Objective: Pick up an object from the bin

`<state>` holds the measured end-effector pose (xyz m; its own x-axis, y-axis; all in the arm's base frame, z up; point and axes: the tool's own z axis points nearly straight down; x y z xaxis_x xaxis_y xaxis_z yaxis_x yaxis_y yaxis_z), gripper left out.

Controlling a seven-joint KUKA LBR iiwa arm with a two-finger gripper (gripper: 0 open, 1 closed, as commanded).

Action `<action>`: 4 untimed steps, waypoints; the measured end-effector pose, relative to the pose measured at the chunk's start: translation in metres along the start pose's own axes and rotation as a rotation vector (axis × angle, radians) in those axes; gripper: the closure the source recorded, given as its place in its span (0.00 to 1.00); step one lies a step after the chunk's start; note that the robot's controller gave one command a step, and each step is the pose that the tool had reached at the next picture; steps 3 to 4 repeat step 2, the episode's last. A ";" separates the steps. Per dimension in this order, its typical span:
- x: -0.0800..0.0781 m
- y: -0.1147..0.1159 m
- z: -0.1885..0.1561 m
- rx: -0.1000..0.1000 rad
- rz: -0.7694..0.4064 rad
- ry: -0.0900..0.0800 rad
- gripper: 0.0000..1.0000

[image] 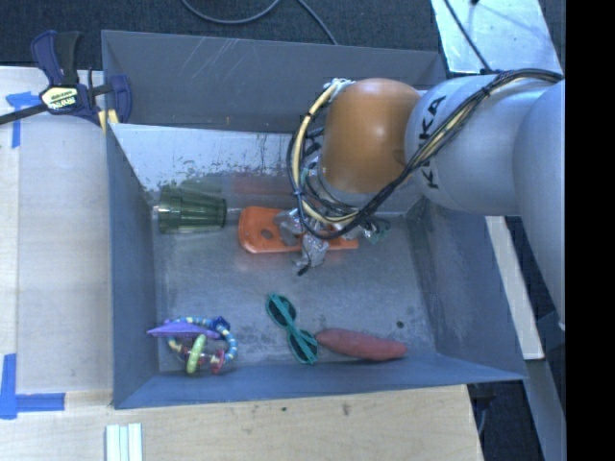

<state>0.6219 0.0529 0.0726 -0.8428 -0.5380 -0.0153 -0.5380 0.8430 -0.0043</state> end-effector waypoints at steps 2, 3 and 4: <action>0.008 0.009 -0.107 0.001 -0.570 -0.004 1.00; 0.008 0.009 -0.107 0.001 -0.570 -0.004 1.00; 0.008 0.009 -0.107 0.001 -0.570 -0.004 1.00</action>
Offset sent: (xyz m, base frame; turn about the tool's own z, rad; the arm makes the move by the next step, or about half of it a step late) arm -0.0144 0.0030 0.1063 -0.5737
